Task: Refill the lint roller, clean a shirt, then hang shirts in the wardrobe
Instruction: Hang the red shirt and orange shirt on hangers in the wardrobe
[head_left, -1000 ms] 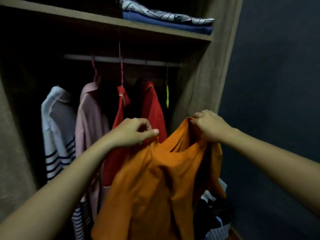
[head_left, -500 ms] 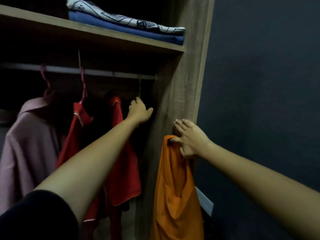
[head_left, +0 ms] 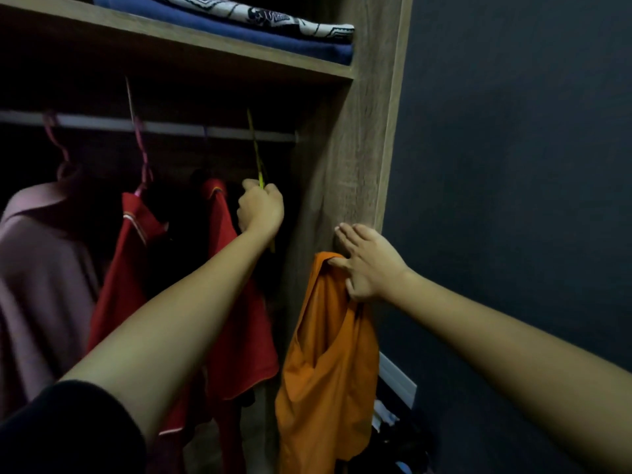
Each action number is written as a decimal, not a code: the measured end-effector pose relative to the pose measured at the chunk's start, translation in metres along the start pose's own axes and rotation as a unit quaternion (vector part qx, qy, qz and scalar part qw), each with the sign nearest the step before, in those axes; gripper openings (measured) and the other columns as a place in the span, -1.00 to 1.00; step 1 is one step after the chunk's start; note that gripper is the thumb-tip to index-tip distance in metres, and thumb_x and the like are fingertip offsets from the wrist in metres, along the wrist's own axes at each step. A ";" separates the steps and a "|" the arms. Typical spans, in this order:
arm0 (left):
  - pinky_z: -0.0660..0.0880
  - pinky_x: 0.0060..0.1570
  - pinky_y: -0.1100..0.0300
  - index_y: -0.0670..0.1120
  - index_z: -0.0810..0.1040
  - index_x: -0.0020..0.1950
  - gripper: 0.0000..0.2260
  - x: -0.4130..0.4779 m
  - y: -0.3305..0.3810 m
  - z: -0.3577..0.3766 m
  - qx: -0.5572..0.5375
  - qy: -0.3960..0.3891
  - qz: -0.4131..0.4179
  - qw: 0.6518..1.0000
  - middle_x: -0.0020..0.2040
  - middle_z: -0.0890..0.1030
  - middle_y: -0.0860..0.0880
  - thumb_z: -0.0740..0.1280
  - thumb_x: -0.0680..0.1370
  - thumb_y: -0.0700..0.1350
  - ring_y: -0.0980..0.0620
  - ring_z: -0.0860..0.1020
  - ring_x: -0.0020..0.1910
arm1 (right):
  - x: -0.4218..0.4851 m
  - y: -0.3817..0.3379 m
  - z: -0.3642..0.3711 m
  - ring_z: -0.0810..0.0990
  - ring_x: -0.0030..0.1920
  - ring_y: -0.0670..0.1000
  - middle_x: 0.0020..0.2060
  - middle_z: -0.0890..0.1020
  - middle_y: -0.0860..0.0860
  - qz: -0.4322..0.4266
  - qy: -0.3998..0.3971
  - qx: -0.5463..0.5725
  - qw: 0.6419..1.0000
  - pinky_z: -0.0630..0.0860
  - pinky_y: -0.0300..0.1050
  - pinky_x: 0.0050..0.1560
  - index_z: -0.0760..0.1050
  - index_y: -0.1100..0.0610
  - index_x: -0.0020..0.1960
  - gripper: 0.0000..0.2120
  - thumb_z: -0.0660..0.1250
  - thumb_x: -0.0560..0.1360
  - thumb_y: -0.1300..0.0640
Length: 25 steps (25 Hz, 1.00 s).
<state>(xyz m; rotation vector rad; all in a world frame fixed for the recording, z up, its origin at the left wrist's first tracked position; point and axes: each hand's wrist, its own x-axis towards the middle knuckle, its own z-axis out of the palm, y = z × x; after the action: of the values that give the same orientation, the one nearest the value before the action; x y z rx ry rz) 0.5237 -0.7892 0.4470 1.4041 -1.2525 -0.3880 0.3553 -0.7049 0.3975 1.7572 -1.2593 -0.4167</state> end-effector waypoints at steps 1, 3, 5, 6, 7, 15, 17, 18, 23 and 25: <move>0.38 0.15 0.04 -0.15 0.38 0.26 -0.69 -0.009 -0.001 -0.010 -0.002 -0.002 0.000 1.000 0.22 0.53 -0.22 0.12 0.58 -0.06 -0.24 0.48 0.21 | 0.000 -0.001 -0.001 -0.08 0.52 0.21 0.51 -0.03 0.25 0.006 -0.005 0.002 1.000 -0.13 0.10 0.48 -0.05 -0.06 0.51 -0.45 -0.13 0.54 -0.15; 0.37 0.14 0.06 -0.15 0.40 0.23 -0.72 -0.030 -0.010 -0.034 -0.007 -0.011 0.014 1.000 0.20 0.54 -0.24 0.11 0.57 -0.08 -0.24 0.48 0.19 | 0.000 -0.003 -0.005 -0.08 0.53 0.19 0.52 -0.02 0.23 0.016 -0.017 0.011 1.000 -0.13 0.09 0.48 -0.02 -0.06 0.51 -0.45 -0.12 0.54 -0.15; 0.38 0.14 0.04 -0.14 0.42 0.23 -0.72 -0.058 -0.028 -0.064 -0.010 -0.025 0.048 0.998 0.14 0.56 -0.26 0.11 0.56 -0.09 -0.25 0.50 0.15 | -0.002 -0.003 -0.013 -0.09 0.53 0.16 0.52 -0.03 0.21 0.024 -0.039 0.030 0.999 -0.13 0.08 0.48 0.00 -0.07 0.51 -0.44 -0.08 0.53 -0.16; 0.40 0.12 0.03 -0.12 0.43 0.23 -0.70 -0.074 -0.041 -0.082 -0.015 -0.028 0.068 0.997 0.09 0.59 -0.26 0.12 0.55 -0.08 -0.24 0.52 0.12 | -0.003 -0.003 -0.019 -0.10 0.53 0.15 0.52 -0.04 0.20 0.027 -0.053 0.041 0.997 -0.14 0.07 0.48 0.00 -0.08 0.51 -0.43 -0.05 0.53 -0.17; 0.41 0.08 0.03 -0.11 0.45 0.23 -0.69 -0.091 -0.053 -0.102 -0.020 -0.025 0.085 0.996 0.02 0.61 -0.23 0.12 0.53 -0.06 -0.22 0.54 0.07 | -0.003 -0.004 -0.024 -0.11 0.53 0.15 0.52 -0.05 0.20 0.031 -0.068 0.055 0.996 -0.15 0.06 0.48 -0.02 -0.09 0.51 -0.41 0.00 0.52 -0.18; 0.26 -0.34 0.25 -0.03 0.61 -0.06 -0.86 -0.128 -0.164 -0.274 0.070 0.013 0.201 0.977 -0.45 0.50 0.08 0.25 0.58 -0.14 0.20 0.50 -0.39 | -0.010 -0.034 -0.088 -0.09 0.53 0.16 0.52 0.02 0.21 0.122 -0.132 0.380 0.907 -0.15 0.12 0.48 -0.06 -0.06 0.52 -0.16 0.34 0.37 0.09; 0.34 -0.36 0.36 0.04 0.58 -0.10 -0.87 -0.136 -0.191 -0.314 0.073 -0.010 0.221 0.972 -0.43 0.58 0.09 0.26 0.57 -0.07 0.34 0.49 -0.40 | -0.014 -0.039 -0.102 -0.10 0.53 0.16 0.52 0.03 0.21 0.130 -0.132 0.437 0.880 -0.16 0.13 0.48 -0.06 -0.04 0.52 -0.17 0.32 0.39 0.15; 0.37 -0.35 0.41 0.06 0.58 -0.11 -0.86 -0.142 -0.202 -0.333 0.076 -0.025 0.231 0.970 -0.38 0.63 0.09 0.24 0.56 0.01 0.33 0.50 -0.38 | -0.016 -0.042 -0.109 -0.10 0.53 0.16 0.52 0.03 0.20 0.133 -0.130 0.453 0.872 -0.17 0.13 0.48 -0.06 -0.03 0.52 -0.17 0.31 0.39 0.17; 0.33 -0.37 0.47 0.04 0.50 0.02 -0.65 -0.172 -0.221 -0.372 0.115 -0.079 0.340 0.930 -0.38 0.56 0.23 0.11 0.53 0.26 0.18 0.50 -0.40 | -0.029 -0.074 -0.171 -0.05 0.53 0.15 0.53 0.06 0.16 0.089 -0.081 0.484 0.867 -0.12 0.13 0.49 -0.01 0.00 0.52 -0.19 0.32 0.39 0.20; 0.37 -0.37 0.32 0.02 0.49 0.01 -0.62 -0.178 -0.214 -0.364 0.107 -0.094 0.380 0.914 -0.41 0.58 0.04 0.05 0.56 0.25 0.12 0.52 -0.41 | -0.039 -0.095 -0.207 0.06 0.52 0.12 0.52 0.12 0.12 0.008 -0.053 0.488 0.871 0.00 0.09 0.50 0.01 0.02 0.52 -0.20 0.28 0.38 0.27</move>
<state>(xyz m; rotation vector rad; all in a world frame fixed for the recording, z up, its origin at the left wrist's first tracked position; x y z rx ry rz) 0.8490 -0.5048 0.2934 0.9559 -1.9277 0.1656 0.5387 -0.5664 0.4214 2.5660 -1.7252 0.2100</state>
